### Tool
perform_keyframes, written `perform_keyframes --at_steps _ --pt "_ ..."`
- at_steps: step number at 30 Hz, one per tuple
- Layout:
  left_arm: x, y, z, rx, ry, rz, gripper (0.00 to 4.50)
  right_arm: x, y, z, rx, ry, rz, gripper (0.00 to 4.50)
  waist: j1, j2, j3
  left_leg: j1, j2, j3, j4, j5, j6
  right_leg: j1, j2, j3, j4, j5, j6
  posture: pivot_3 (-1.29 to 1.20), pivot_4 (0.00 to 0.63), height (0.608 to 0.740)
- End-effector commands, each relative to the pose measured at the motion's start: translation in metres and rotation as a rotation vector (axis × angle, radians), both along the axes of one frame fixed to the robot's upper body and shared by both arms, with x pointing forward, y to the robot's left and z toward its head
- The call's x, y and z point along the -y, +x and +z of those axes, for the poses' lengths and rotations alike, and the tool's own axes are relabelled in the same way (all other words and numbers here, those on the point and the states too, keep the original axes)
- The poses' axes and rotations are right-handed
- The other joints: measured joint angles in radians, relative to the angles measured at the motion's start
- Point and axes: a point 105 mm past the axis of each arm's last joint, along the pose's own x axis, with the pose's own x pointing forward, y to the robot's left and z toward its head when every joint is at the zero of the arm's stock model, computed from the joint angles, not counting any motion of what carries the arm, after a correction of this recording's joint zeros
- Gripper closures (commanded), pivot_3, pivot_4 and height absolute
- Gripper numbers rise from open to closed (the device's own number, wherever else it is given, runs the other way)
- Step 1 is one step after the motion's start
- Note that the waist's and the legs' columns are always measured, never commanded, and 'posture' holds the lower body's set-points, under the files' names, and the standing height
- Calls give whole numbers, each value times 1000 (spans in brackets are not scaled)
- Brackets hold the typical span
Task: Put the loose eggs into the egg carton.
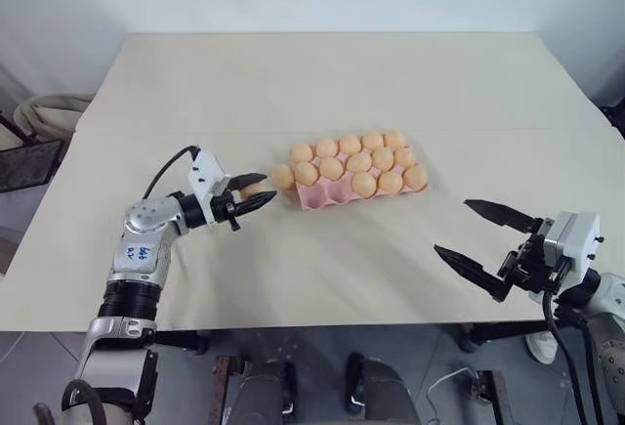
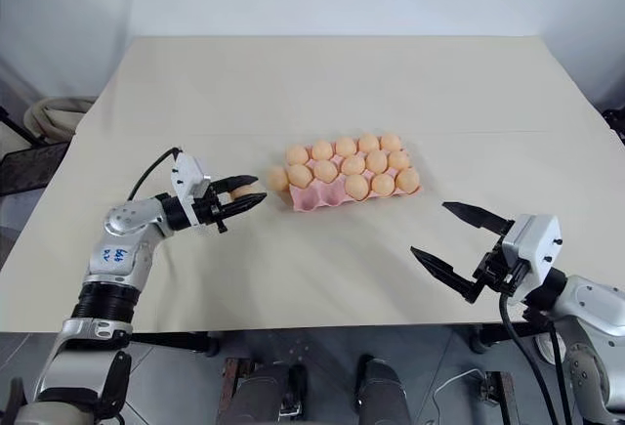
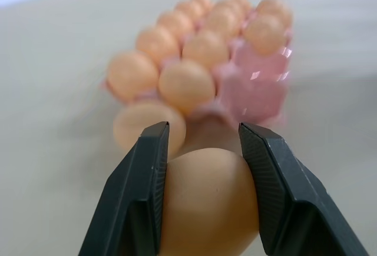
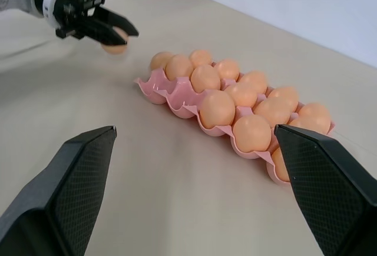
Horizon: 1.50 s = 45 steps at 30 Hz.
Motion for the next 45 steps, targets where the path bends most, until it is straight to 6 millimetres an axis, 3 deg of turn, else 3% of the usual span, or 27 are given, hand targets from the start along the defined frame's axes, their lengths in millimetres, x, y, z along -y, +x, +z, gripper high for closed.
perform_keyframes --at_steps 1,9,16,20,22,24,26,30,34,37,43,45 --pt "25 -3 25 51 -45 -94 2721 2 -1 8 31 0 -2 0 -1 0 0 0 0 0 0 0 0 0 0 0 0 0 0 0 150 740" --pt "97 16 16 13 -43 -219 2721 2 -3 9 44 -3 -23 0 0 -1 0 0 -1 2 2 1 4 1 7 -6 0 2 3 0 150 740" --pt "124 25 3 -12 -13 -249 2721 2 -10 8 51 1 -57 0 -4 -1 0 0 0 3 2 2 7 0 5 -5 -2 3 3 0 150 740" --pt "127 29 2 -13 -22 -231 1648 1 -13 7 49 10 -67 0 -3 -1 0 -1 1 3 2 2 7 0 5 -5 -2 3 3 0 150 740" --pt "126 31 14 50 -49 -215 1030 0 -14 6 48 15 -67 0 -2 -1 0 -1 0 3 2 2 7 0 4 -5 -2 3 3 0 150 740" --pt "120 33 31 127 -83 -194 474 0 -12 6 46 18 -62 0 -2 -1 0 -1 0 3 2 -2 8 0 2 -5 -2 3 3 0 150 740" --pt "114 34 38 151 -105 -183 474 0 -12 5 44 19 -56 0 -2 -1 0 -1 0 3 2 -2 8 0 2 -5 -2 3 3 0 150 740" --pt "72 33 56 214 -117 -127 474 -2 -5 2 34 20 -18 0 -12 -1 0 -1 0 3 2 -1 7 0 3 -5 -2 3 3 0 150 740" --pt "17 20 49 203 -87 -37 16 -5 3 1 34 22 24 0 -28 -1 0 1 2 3 1 2 7 0 5 -4 1 3 3 0 150 740" --pt "-24 6 36 180 -51 60 16 -7 9 -1 31 24 55 0 -30 -1 0 1 2 3 1 2 6 0 5 -4 3 3 3 0 150 740" --pt "-71 -29 5 114 0 185 16 -11 17 -4 29 18 102 0 -24 -1 0 0 -1 1 1 -1 3 0 -2 0 -1 3 3 0 150 740" --pt "-77 -39 -3 81 10 200 16 -11 18 -4 29 12 113 0 -24 -1 0 0 -1 1 1 -1 3 0 -4 -1 -1 3 3 0 150 740"
